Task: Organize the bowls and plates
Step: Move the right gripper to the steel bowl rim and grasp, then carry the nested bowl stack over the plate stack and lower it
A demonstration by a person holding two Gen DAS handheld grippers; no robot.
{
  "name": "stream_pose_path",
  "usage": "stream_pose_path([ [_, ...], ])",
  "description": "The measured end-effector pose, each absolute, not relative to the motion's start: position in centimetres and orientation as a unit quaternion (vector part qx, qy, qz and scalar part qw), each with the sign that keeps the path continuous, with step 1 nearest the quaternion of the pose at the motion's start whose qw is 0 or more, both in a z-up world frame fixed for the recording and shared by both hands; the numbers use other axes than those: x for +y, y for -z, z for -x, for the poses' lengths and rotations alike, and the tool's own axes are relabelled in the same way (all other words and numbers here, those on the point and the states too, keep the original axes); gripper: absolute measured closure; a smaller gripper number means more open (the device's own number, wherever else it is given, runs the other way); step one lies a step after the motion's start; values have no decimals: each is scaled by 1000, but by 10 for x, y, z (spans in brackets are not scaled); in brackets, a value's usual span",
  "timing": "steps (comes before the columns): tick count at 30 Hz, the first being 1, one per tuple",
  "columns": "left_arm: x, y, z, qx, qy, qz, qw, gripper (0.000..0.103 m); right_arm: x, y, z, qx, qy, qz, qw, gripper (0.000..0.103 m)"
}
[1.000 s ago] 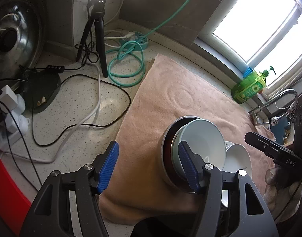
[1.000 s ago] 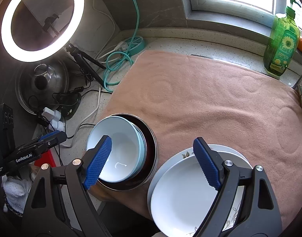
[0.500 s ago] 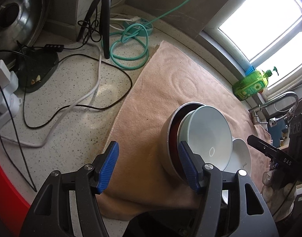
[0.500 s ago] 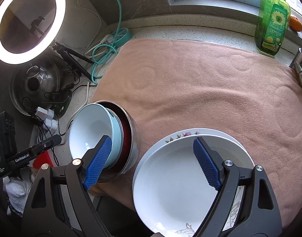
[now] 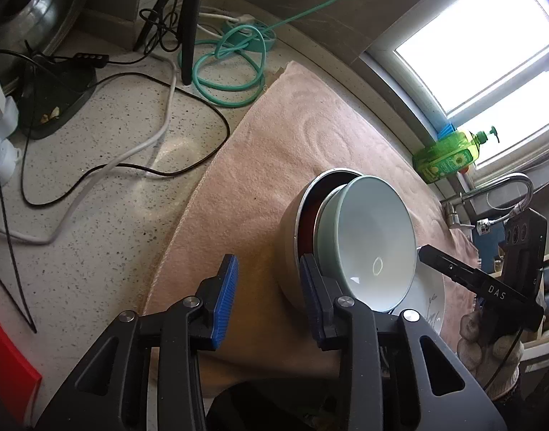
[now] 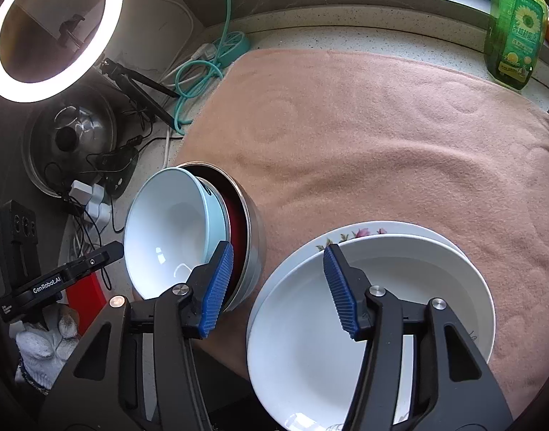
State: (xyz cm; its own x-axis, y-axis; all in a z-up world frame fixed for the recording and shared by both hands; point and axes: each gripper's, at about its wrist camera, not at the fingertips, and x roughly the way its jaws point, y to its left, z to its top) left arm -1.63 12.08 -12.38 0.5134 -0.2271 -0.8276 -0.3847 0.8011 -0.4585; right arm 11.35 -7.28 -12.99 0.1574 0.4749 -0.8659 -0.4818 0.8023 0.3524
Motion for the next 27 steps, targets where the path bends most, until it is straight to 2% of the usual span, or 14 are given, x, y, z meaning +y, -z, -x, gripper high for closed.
stream_pose_path([
  [2, 120, 125, 15, 492, -44, 314, 810, 74, -71, 132, -114, 571, -318, 1, 757, 54],
  [13, 112, 132, 3, 504, -39, 303, 808, 79, -60, 140, -114, 580, -327, -3, 746, 63],
  [15, 112, 135, 0, 508, -36, 301, 807, 81, -56, 142, -115, 582, -327, 1, 745, 71],
  [21, 109, 138, -6, 511, -31, 300, 805, 85, -50, 150, -117, 594, -332, -5, 732, 90],
  [25, 109, 140, -7, 512, -32, 300, 804, 86, -47, 151, -117, 593, -333, -7, 733, 92],
  [27, 107, 140, -9, 513, -29, 297, 805, 90, -48, 151, -117, 594, -331, -9, 733, 92],
])
